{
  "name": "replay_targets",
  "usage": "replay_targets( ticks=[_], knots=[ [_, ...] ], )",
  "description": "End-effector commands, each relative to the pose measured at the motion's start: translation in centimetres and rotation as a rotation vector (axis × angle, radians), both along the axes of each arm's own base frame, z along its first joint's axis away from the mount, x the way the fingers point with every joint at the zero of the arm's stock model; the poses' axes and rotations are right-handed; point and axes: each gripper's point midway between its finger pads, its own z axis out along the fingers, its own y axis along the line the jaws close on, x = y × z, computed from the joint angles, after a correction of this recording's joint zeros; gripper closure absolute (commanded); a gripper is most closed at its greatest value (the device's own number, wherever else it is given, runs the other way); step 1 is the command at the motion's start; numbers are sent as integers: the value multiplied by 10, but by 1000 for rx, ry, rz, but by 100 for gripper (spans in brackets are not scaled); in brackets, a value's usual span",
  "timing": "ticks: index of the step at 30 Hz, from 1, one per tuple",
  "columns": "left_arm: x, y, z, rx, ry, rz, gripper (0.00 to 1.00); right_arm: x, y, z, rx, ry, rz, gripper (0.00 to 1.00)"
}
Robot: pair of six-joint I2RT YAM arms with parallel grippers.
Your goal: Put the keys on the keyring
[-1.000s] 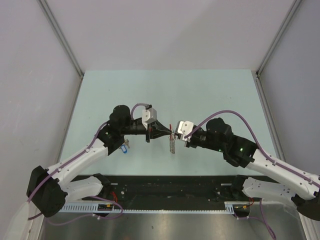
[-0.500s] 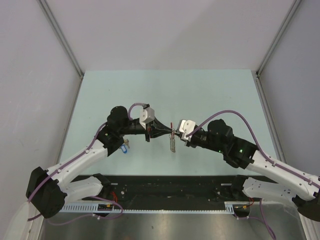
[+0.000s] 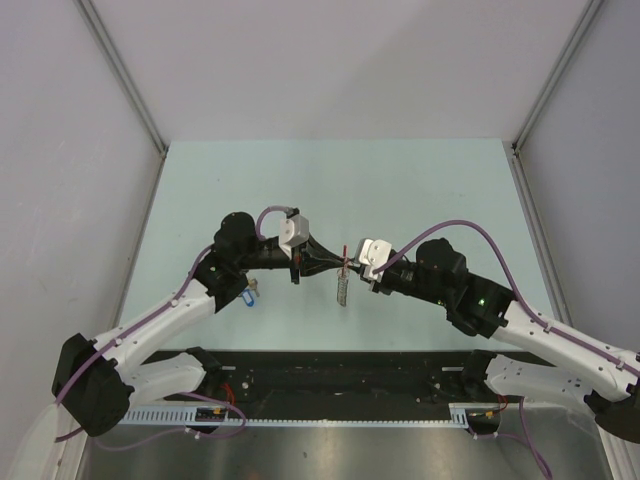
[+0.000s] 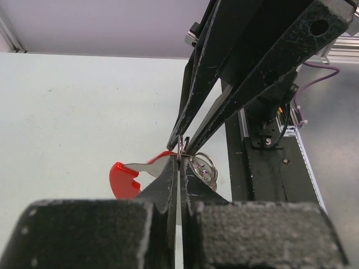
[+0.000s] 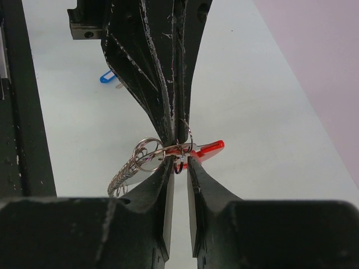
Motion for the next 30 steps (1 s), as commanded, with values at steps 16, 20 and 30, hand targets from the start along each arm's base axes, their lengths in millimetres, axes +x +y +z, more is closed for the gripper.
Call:
replay_targets(
  ticks=[16,20,30],
  knots=[
    [1,0,25,-30,-72,5,100,-1,2,11,31,-30,15,100],
    [-1,4,17,45,-86,-13,87,-1,-1,12,23,-46,11,100],
    [-16,4,2,175,-106,-196,72,-5,-8,11,-9,-67,23,100]
  ],
)
